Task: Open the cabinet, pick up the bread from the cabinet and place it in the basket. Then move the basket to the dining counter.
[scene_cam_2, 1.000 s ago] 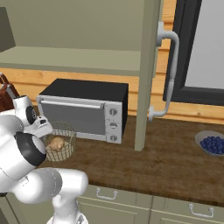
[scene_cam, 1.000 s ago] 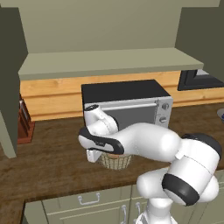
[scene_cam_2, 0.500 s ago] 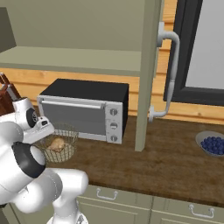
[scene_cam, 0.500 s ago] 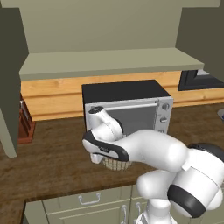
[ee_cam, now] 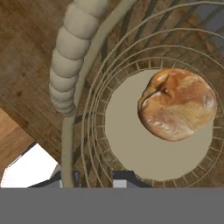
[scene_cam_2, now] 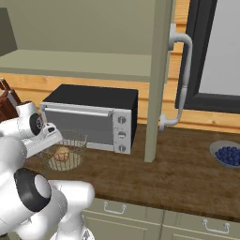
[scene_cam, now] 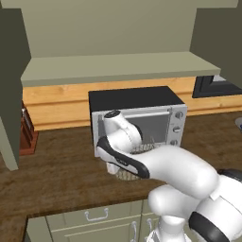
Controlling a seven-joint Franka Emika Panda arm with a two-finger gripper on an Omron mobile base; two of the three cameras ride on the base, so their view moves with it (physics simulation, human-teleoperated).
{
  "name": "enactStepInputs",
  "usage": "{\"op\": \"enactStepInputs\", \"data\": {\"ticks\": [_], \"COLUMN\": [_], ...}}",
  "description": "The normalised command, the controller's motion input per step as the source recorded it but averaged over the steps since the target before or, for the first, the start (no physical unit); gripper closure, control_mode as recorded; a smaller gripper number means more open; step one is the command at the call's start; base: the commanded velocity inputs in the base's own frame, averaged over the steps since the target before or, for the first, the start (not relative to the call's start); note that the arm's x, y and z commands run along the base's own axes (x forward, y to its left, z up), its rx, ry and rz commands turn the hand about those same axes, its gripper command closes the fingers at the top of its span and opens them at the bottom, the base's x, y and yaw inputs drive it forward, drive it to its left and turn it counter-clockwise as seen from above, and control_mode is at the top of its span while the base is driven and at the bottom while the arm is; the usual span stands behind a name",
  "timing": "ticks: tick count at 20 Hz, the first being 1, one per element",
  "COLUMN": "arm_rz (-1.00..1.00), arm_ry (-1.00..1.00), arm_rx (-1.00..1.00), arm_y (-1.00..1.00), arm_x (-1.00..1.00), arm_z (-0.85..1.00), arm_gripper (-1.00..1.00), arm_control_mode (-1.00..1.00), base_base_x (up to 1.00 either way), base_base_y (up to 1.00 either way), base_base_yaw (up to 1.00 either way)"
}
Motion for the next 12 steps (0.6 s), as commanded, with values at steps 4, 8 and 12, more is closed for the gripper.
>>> {"op": "enactStepInputs", "data": {"ticks": [4,8,12], "arm_rz": [0.07,0.07,0.0], "arm_ry": [-0.11,-0.14,-0.07], "arm_rx": [0.0,0.0,0.04], "arm_y": [-0.04,-0.19,-0.44], "arm_x": [-0.46,-0.87,-0.76], "arm_z": [0.99,0.91,0.22], "arm_gripper": [1.0,1.0,1.0], "arm_control_mode": [-1.0,-1.0,-1.0], "base_base_x": [0.0,0.0,0.0], "base_base_y": [0.0,0.0,0.0], "base_base_yaw": [0.0,0.0,0.0]}}
